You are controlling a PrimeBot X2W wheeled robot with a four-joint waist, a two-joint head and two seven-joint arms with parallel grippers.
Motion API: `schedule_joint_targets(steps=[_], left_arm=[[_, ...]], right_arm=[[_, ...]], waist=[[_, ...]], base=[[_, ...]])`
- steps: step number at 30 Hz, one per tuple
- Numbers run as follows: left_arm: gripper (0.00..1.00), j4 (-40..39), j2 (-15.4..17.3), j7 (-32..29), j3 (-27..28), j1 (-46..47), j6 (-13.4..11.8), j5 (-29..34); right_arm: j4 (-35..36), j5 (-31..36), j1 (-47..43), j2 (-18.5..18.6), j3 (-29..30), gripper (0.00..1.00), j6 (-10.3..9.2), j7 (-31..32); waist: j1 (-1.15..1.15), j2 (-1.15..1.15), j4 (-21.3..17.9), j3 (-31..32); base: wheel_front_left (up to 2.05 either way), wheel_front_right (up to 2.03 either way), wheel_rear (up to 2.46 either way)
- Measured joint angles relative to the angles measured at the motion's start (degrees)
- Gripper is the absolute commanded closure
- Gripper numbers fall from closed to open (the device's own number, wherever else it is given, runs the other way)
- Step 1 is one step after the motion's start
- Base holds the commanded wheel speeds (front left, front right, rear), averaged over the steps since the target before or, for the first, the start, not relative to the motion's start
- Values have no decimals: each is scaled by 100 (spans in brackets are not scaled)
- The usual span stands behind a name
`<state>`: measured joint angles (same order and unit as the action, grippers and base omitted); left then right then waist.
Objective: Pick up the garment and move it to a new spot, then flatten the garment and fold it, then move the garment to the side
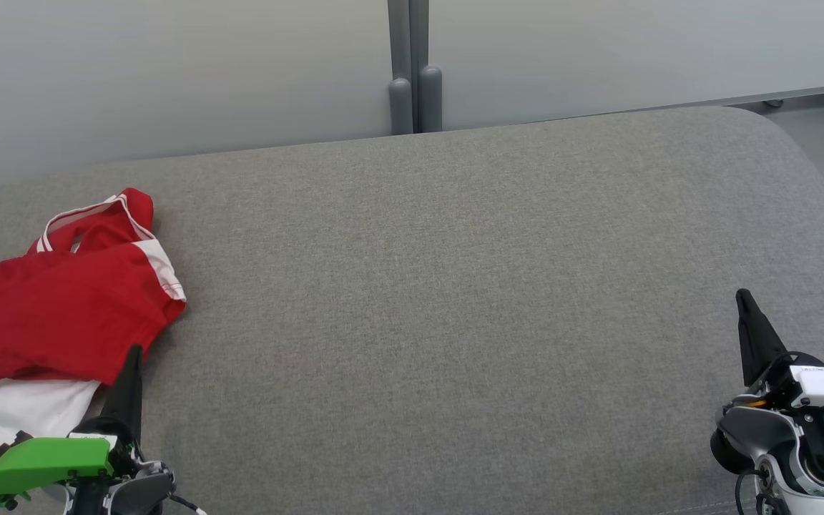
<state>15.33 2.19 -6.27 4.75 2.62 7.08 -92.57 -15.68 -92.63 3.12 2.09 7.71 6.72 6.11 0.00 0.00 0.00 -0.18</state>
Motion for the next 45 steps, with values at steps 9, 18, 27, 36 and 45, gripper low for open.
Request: schedule_joint_targets(steps=[9,18,27,36,45], left_arm=[[100,0,0,0,0,0,0,0],[100,0,0,0,0,0,0,0],[100,0,0,0,0,0,0,0],[100,0,0,0,0,0,0,-1],[0,268,-115,2,-65,-244,-5,-1]], right_arm=[[0,0,0,0,0,100,0,0],[0,0,0,0,0,100,0,0],[0,0,0,0,0,100,0,0],[0,0,0,0,0,100,0,0],[-250,-1,-276,-133,-25,0,-24,-2]], waist=[[0,0,0,0],[0,0,0,0],[0,0,0,0],[0,0,0,0],[0,0,-1,0]], base=[[0,0,0],[0,0,0],[0,0,0],[0,0,0],[0,0,0]])
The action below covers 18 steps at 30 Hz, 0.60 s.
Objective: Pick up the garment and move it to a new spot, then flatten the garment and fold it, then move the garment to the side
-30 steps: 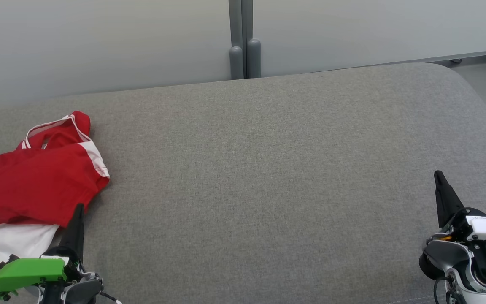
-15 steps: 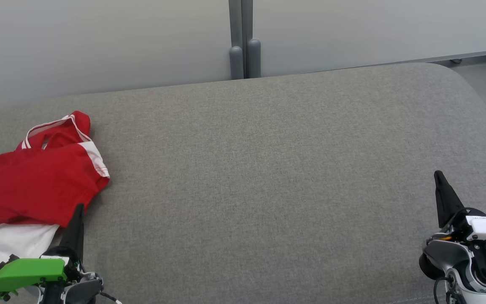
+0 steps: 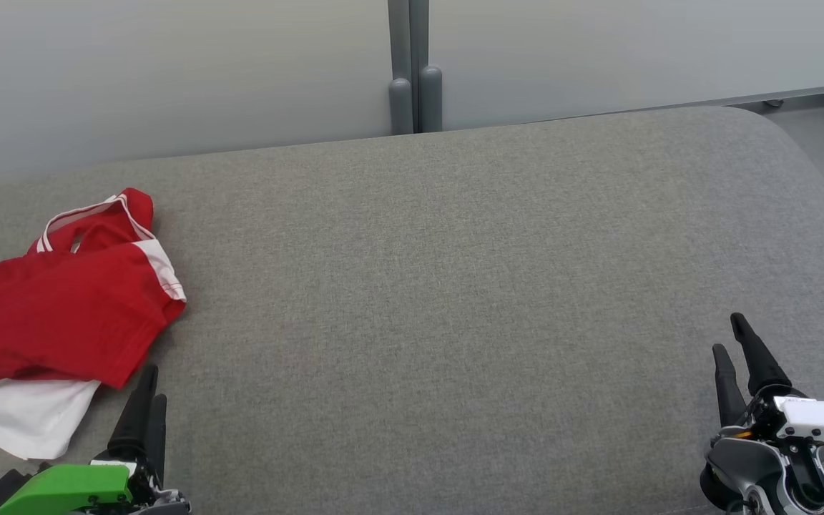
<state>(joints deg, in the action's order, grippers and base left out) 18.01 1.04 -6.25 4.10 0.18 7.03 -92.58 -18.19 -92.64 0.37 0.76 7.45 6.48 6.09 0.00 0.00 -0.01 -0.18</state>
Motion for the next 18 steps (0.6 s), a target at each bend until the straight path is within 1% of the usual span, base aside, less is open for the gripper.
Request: schedule_joint_targets(steps=[5,12,17,18], left_arm=[[0,-32,0,77,-66,-3,0,4],[0,-108,3,235,-211,-2,0,181],[0,-176,46,356,-314,9,0,517],[0,-187,87,389,-386,14,0,616]], right_arm=[[53,12,2,3,-27,0,1,-54],[158,309,2,67,-126,0,1,-207],[233,702,1,190,-263,0,1,-314],[257,880,1,242,-286,0,1,-364]], waist=[[0,0,-1,-1],[0,0,6,-11],[0,0,14,-18],[0,0,23,-20]], base=[[0,0,0],[0,0,0],[0,0,0],[0,0,0]])
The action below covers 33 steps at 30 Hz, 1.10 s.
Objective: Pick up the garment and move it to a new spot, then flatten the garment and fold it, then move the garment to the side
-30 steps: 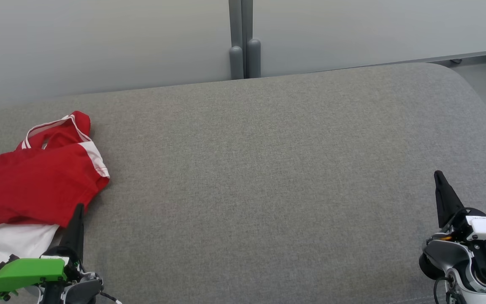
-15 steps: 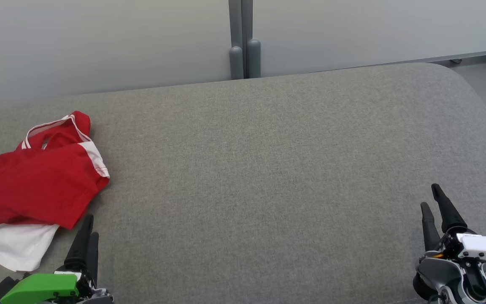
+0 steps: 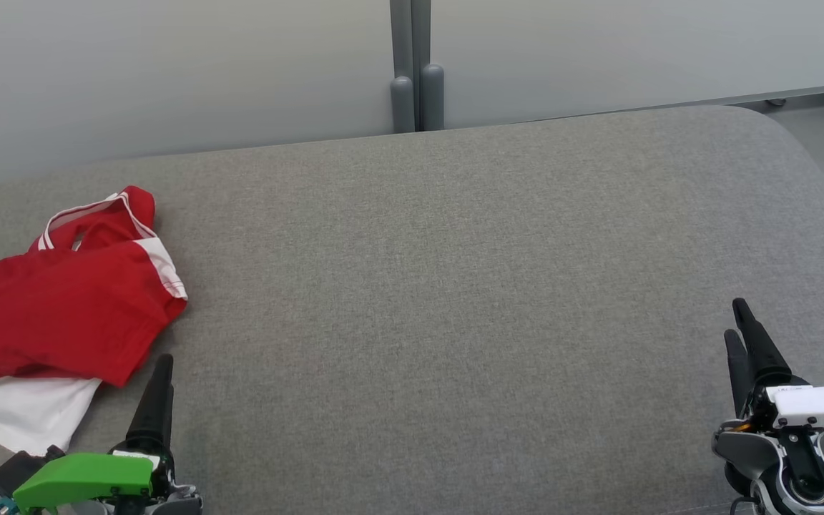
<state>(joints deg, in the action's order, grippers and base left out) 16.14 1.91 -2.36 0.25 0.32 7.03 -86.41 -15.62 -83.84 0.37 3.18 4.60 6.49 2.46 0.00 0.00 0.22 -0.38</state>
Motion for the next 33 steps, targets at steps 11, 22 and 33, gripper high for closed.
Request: schedule_joint_targets(steps=[11,22,33], left_arm=[[0,-74,299,220,-297,128,-20,1104],[0,-227,532,413,-554,221,-211,2353],[0,-331,734,630,-812,228,-456,3474]], right_arm=[[219,1191,2,388,-347,0,-62,-215],[313,2280,5,686,-716,0,-257,-403],[271,3182,3,907,-1053,0,-409,-631]], waist=[[0,0,38,-14],[0,0,53,6],[0,0,55,14]], base=[[0,0,0],[0,0,0],[0,0,0]])
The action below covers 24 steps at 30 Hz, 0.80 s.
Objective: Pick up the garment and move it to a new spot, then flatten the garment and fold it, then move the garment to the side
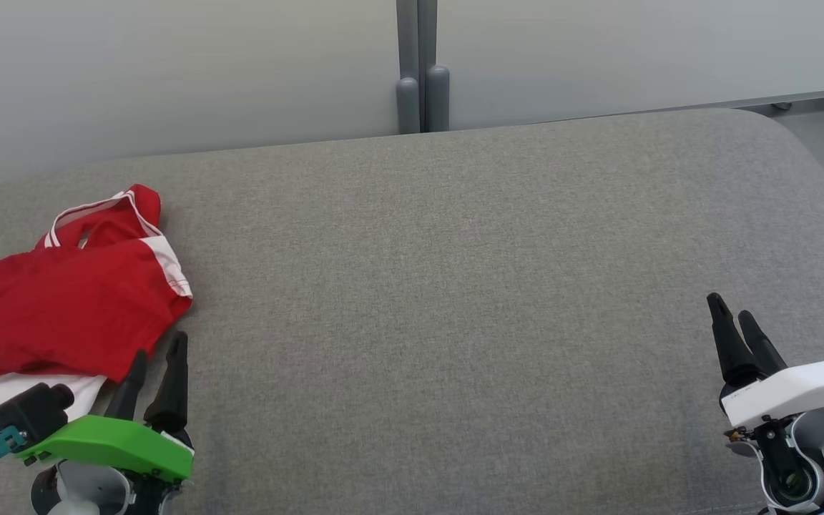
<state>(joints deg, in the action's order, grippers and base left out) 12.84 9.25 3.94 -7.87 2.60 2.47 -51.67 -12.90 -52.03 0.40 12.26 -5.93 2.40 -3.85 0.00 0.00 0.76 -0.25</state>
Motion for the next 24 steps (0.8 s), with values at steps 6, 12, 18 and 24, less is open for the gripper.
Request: schedule_joint_targets(steps=[6,12,18,24], left_arm=[[0,-133,79,125,-82,4,-79,483],[0,-153,183,226,-182,4,-129,1033],[0,-156,266,348,-308,3,-207,1493],[0,-174,347,472,-348,2,-257,1971]], right_arm=[[60,399,5,63,-102,0,-31,-122],[97,838,24,140,-288,0,-102,-225],[85,1281,20,236,-423,0,-181,-364],[83,1740,20,349,-539,0,-250,-470]], waist=[[0,0,6,20],[0,0,5,39],[0,0,-3,52],[0,0,-24,56]], base=[[0,0,0],[0,0,0],[0,0,0],[0,0,0]])
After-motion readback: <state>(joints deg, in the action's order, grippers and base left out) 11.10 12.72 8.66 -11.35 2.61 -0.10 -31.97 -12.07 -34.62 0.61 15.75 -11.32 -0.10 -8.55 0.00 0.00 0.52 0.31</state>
